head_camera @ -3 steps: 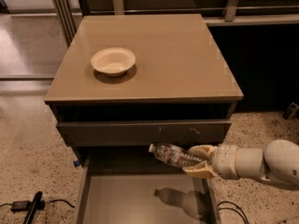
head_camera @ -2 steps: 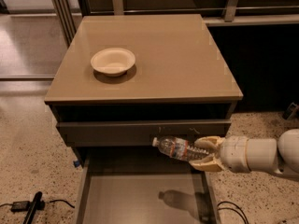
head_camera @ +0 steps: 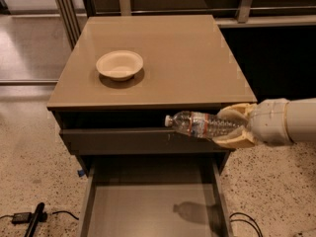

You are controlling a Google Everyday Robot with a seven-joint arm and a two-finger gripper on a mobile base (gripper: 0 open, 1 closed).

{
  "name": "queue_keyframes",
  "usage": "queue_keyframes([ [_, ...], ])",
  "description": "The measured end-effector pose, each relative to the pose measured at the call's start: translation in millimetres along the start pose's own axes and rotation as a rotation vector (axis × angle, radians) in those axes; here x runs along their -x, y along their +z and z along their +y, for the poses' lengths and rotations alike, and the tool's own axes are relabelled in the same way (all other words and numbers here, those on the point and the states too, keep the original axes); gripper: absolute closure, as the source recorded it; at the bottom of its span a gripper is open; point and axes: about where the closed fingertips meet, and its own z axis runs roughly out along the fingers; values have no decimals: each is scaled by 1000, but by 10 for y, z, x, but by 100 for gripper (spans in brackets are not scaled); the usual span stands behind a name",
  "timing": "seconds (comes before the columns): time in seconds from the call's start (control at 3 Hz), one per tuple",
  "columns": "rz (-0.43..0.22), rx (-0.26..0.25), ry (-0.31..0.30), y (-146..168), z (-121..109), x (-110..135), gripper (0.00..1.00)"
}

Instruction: Pick water bottle from middle drawer and place on counter

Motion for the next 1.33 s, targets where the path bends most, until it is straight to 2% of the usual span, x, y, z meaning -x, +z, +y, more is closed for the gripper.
queue_keyframes([
  [0.33,2,-7,-65,-167,-400,459,100],
  [0.67,2,-6,-67,-155,-412,465,100],
  [1.0,-5,13,-103,51,-610,560,100],
  [1.33,-43,3,-82,385,-1070,707,100],
])
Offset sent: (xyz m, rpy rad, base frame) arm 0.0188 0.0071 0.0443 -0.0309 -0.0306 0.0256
